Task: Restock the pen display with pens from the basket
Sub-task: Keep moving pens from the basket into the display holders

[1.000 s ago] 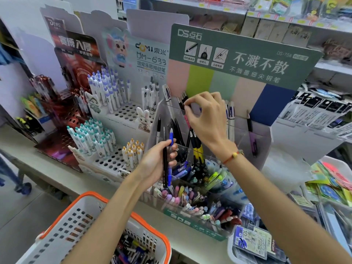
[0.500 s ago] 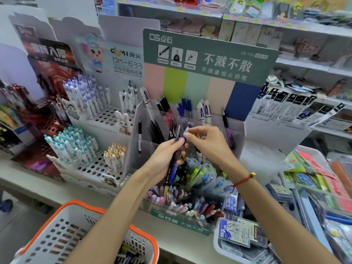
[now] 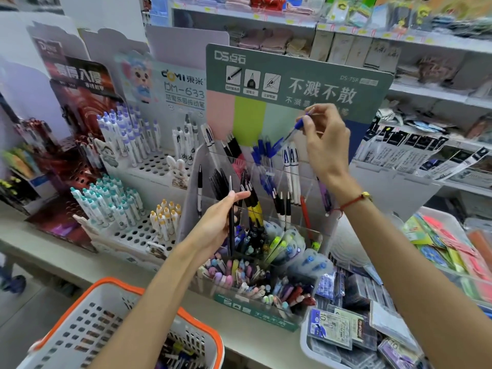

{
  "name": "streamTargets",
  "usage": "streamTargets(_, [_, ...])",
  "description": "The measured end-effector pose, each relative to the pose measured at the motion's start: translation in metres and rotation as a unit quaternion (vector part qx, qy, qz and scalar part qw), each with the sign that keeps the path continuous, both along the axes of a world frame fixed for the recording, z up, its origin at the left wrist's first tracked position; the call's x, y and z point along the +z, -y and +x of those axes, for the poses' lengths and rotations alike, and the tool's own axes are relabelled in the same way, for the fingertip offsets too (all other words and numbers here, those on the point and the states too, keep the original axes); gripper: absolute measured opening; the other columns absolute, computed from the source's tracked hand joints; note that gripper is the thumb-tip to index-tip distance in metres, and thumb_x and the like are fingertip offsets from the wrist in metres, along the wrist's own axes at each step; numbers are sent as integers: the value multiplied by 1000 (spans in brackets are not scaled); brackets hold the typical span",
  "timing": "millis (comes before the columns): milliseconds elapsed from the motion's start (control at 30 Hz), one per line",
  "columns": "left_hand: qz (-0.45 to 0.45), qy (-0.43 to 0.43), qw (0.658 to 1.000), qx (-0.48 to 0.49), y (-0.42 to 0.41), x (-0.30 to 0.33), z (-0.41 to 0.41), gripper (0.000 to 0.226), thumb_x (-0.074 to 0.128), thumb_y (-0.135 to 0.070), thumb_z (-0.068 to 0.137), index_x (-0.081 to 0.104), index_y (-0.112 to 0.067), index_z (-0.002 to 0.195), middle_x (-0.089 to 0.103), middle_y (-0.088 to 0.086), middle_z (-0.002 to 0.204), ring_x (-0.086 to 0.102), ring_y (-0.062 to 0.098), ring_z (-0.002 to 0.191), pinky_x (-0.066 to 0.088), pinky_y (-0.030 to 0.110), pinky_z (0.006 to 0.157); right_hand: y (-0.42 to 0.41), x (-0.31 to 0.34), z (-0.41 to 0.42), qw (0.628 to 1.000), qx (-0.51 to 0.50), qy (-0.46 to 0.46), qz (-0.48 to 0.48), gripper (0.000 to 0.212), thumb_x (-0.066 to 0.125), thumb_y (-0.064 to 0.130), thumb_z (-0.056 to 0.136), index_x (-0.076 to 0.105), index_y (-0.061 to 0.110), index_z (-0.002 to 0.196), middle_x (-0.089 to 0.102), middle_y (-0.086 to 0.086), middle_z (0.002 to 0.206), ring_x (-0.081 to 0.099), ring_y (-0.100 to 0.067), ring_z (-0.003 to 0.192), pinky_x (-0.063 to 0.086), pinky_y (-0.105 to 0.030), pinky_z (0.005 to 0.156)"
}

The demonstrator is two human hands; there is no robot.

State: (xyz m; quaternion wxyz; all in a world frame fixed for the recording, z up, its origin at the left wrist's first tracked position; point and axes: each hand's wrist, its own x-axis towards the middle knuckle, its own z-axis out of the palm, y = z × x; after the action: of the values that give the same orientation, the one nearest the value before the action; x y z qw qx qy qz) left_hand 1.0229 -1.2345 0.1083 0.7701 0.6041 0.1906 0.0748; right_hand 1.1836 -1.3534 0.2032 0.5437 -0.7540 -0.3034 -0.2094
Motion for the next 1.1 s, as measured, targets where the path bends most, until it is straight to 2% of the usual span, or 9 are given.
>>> streamTargets(67, [-25,18,1000,3,0,0,-1,41,33,-36,105,59,-20,130,44,-1,74,49,8,62,39,22,66,-8,-4,2,999,-4,28,-44,10,55,13,97,58,11,106,71,-3,91,69,-16,85,56,-37,81])
streamTargets(100, [-31,24,999,5,-1,1,-1,38,34,-35,105,62,-20,126,37,-3,69,42,5,55,39,18,61,-12,-7,4,997,-6,35,-75,12,55,15,97,59,10,107,72,-5,93,69,-18,86,56,-40,81])
streamTargets(267, [-23,36,999,11,-5,2,-4,31,38,-35,104,67,-30,112,39,-4,70,46,3,59,48,23,79,-28,-20,8,967,-26,44,-251,25,55,29,97,69,13,111,71,-8,107,62,-30,105,47,-43,92])
streamTargets(367, [0,41,999,24,-8,4,-6,29,39,-36,103,67,-32,111,40,-9,68,44,2,61,43,18,69,-33,-22,9,941,-66,43,-328,26,57,39,95,74,24,109,62,-9,112,43,-33,119,32,-39,94])
streamTargets(500, [5,57,998,24,-12,3,-9,26,42,-30,103,68,-30,106,49,-13,72,45,1,60,42,16,64,-41,-14,11,920,-79,51,-381,24,64,40,90,75,25,106,61,-10,113,43,-33,117,34,-38,90])
streamTargets(667, [130,28,990,47,-14,1,-7,26,42,-33,103,66,-26,94,42,-6,69,41,6,59,39,21,64,-39,-5,-24,963,20,98,-251,25,69,36,88,71,18,105,58,-2,93,53,-17,86,42,-27,71])
streamTargets(800, [243,42,969,22,-12,-3,-3,29,44,-38,101,59,-22,83,36,9,71,31,22,62,26,31,58,-42,-8,-60,934,201,-1,-295,33,68,45,87,76,18,103,65,8,78,54,-2,66,41,-21,61])
streamTargets(933, [292,62,954,15,-11,-1,0,25,45,-37,100,57,-25,82,53,-19,53,44,-3,47,31,14,51,-45,-19,-62,927,203,-26,-313,23,71,34,87,78,17,100,67,8,70,53,1,58,40,-16,60])
streamTargets(1100, [307,62,949,32,-22,-4,-2,43,52,-58,84,66,-21,101,66,-5,89,57,6,84,42,28,77,-42,-26,-56,946,226,-124,-197,14,71,14,88,76,7,99,72,2,75,67,-4,61,56,-20,64])
